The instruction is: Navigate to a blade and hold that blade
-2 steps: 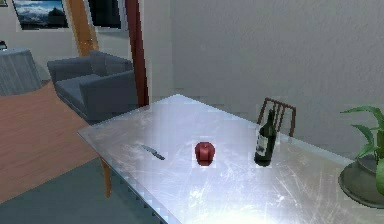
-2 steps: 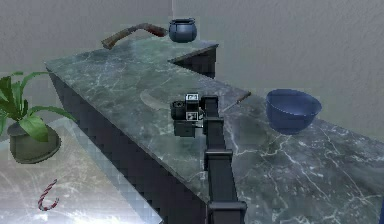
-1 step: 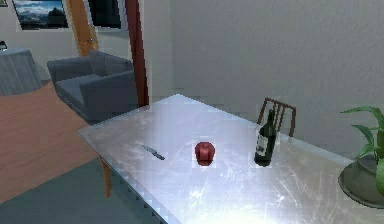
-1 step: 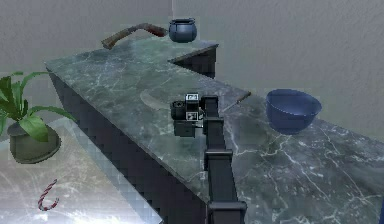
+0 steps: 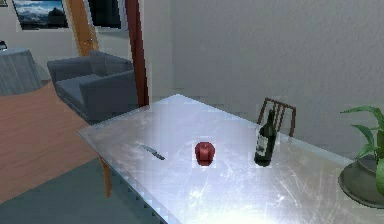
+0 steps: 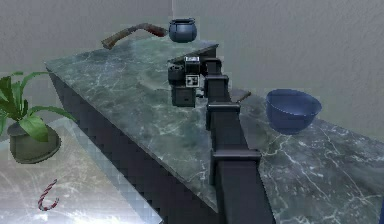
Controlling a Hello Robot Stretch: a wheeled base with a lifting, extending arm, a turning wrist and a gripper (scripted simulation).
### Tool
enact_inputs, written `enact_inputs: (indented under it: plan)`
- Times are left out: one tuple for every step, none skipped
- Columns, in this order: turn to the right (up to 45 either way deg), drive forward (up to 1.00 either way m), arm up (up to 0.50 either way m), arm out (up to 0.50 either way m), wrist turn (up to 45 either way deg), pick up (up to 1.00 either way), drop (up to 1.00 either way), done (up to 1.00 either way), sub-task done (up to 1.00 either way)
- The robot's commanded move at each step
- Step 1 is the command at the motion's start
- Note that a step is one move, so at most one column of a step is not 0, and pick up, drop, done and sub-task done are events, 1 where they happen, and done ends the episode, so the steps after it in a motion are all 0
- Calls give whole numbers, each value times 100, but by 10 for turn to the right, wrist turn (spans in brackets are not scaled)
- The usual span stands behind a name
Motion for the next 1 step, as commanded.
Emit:
enact_inputs:
  plan:
    - [0,0,0,0,0,0,0,100,0]
